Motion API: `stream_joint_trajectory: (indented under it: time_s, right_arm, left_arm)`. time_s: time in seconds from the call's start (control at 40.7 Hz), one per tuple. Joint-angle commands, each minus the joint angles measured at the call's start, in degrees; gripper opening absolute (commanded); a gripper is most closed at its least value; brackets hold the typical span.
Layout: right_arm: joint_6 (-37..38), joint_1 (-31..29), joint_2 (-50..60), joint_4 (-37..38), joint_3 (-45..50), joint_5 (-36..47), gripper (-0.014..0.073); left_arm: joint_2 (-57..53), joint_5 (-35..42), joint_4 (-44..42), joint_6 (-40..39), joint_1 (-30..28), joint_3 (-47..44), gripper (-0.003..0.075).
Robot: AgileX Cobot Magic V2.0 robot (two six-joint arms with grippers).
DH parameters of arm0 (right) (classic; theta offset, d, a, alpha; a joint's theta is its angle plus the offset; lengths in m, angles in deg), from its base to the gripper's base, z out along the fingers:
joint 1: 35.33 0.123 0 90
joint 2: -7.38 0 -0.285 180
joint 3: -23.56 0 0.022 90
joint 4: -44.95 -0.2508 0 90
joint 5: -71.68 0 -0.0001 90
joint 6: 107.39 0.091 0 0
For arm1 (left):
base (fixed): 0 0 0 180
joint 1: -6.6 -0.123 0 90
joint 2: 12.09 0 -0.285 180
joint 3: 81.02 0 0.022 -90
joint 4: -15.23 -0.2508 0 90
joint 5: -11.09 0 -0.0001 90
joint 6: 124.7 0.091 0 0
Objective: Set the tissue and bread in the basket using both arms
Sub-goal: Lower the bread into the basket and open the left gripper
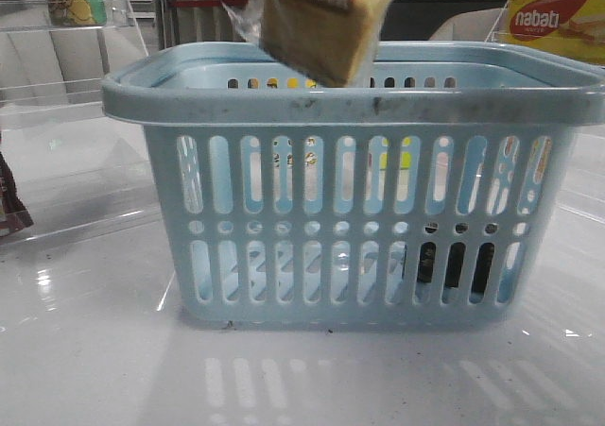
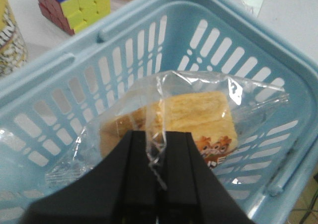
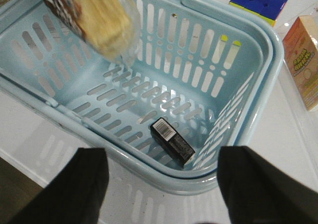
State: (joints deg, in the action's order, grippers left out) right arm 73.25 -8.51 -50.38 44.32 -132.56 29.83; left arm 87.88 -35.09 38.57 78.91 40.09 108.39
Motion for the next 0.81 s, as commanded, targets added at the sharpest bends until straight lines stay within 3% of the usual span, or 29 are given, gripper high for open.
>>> stream_joint_trajectory:
  time_s: [0.0, 0.123, 0.27, 0.344, 0.59, 0.787]
  right_arm:
    - [-0.64, 0.08, 0.31, 0.63, -1.65, 3.58, 0.0564]
    - [-0.64, 0.08, 0.31, 0.63, -1.65, 3.58, 0.0564]
    - [-0.64, 0.08, 0.31, 0.63, -1.65, 3.58, 0.0564]
    - [-0.64, 0.08, 0.31, 0.63, -1.65, 3.58, 0.0564]
    - [-0.64, 0.08, 0.31, 0.63, -1.65, 3.58, 0.0564]
    - [-0.64, 0.08, 0.31, 0.63, -1.65, 4.00, 0.0564]
  left_arm:
    - [0.26, 4.61, 1.43, 0.15, 0.61, 1.58, 0.0094]
    - [2.60, 4.88, 1.43, 0.15, 0.61, 1.58, 0.0162]
    - [3.02, 5.12, 1.26, 0.15, 0.61, 1.82, 0.0405]
    - [2.35, 5.12, 1.26, 0.15, 0.36, 2.14, 0.0486]
    - [-4.52, 1.85, -4.05, -1.01, 0.36, 2.27, 0.0497]
    - [-13.04, 0.14, -15.45, -13.07, 0.36, -2.19, 0.0497]
